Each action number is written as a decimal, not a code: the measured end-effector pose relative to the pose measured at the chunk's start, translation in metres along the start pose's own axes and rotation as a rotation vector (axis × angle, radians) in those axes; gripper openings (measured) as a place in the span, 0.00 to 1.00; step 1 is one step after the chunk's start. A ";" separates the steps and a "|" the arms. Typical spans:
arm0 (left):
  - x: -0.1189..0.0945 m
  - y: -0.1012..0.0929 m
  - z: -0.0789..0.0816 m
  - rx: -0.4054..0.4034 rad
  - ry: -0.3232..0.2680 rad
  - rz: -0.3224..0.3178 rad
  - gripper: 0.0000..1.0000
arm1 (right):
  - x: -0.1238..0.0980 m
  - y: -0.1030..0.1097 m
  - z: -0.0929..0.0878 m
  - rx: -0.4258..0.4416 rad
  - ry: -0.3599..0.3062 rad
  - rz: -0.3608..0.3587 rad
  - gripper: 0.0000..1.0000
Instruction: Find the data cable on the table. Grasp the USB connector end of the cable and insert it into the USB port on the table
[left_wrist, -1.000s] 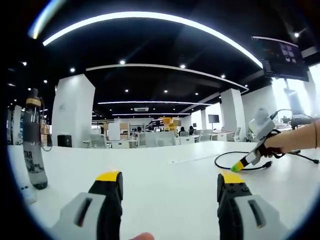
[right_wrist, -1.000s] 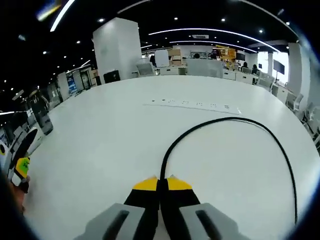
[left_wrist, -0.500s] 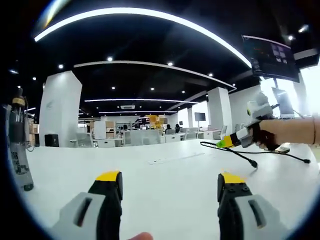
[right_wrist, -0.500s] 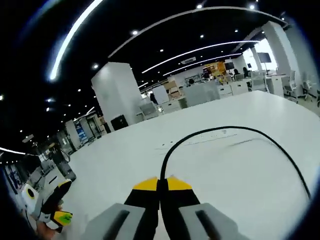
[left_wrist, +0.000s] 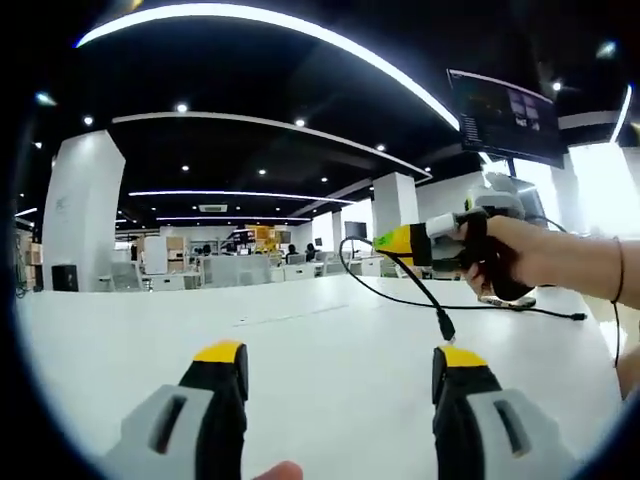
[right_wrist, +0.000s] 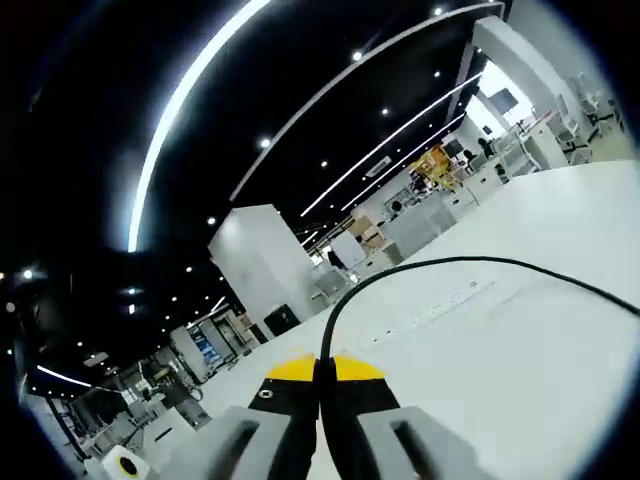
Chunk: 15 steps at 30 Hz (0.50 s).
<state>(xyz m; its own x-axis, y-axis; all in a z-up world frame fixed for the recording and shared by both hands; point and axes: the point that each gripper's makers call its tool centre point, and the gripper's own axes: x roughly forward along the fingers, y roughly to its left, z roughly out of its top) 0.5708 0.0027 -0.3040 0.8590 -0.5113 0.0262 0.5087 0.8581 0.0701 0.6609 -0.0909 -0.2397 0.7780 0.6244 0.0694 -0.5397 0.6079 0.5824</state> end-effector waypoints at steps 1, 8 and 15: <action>0.001 -0.004 0.000 0.004 0.001 -0.008 0.74 | 0.001 0.001 0.003 0.005 -0.006 0.007 0.04; 0.010 -0.030 0.003 0.041 -0.002 -0.060 0.70 | -0.006 0.030 0.010 0.023 -0.067 0.059 0.04; 0.014 -0.042 0.011 0.084 -0.034 -0.073 0.64 | -0.013 0.052 0.011 0.043 -0.112 0.088 0.04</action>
<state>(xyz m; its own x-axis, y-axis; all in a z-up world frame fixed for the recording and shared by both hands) 0.5611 -0.0413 -0.2956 0.8170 -0.5744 0.0514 0.5615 0.8126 0.1562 0.6260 -0.0730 -0.2017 0.7608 0.6142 0.2096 -0.5947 0.5304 0.6041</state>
